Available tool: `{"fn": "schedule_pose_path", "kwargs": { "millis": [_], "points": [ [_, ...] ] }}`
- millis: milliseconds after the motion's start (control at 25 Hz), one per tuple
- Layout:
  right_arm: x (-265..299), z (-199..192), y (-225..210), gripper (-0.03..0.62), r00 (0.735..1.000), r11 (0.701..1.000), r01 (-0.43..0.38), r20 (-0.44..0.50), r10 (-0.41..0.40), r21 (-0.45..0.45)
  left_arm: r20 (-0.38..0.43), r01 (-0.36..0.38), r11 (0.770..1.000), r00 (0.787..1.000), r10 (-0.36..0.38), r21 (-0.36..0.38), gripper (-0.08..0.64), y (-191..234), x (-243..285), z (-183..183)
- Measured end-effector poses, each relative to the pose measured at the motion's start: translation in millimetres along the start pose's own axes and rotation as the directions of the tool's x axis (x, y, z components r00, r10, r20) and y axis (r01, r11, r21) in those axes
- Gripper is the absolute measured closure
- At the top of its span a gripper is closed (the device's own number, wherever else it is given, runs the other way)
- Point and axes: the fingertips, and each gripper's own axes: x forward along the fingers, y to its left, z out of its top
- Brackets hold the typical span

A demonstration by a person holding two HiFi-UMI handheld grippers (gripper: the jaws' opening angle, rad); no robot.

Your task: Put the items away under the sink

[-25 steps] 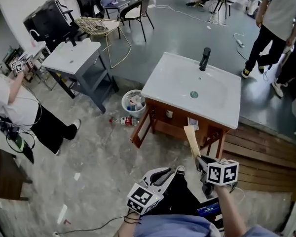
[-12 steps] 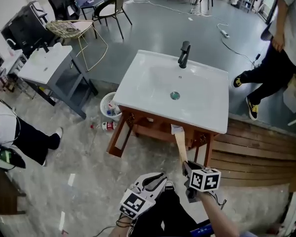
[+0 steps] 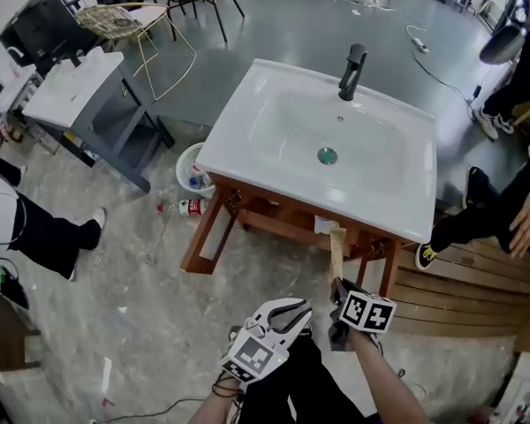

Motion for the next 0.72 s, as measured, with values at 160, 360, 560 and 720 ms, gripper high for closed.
{"fn": "schedule_pose_path", "kwargs": {
  "millis": [160,360,560,720],
  "points": [
    [37,2,-21,0.549,0.999,0.998,0.035,0.018,-0.036,0.043,-0.029,-0.017,1.000,0.999,0.016,-0.019,0.503,16,11,-30],
    [75,12,-47,0.549,0.996,0.995,0.059,0.061,-0.064,0.080,-0.021,-0.047,0.996,0.999,0.045,-0.074,0.503,33,21,-52],
    [111,21,-85,0.549,0.989,0.977,0.111,0.076,-0.127,0.184,-0.014,-0.041,0.996,0.999,0.040,-0.080,0.503,42,38,-63],
    [131,25,-118,0.549,0.983,0.958,0.139,0.083,-0.164,0.250,-0.019,-0.012,0.998,1.000,0.011,-0.067,0.503,41,56,-74]
  ]
}}
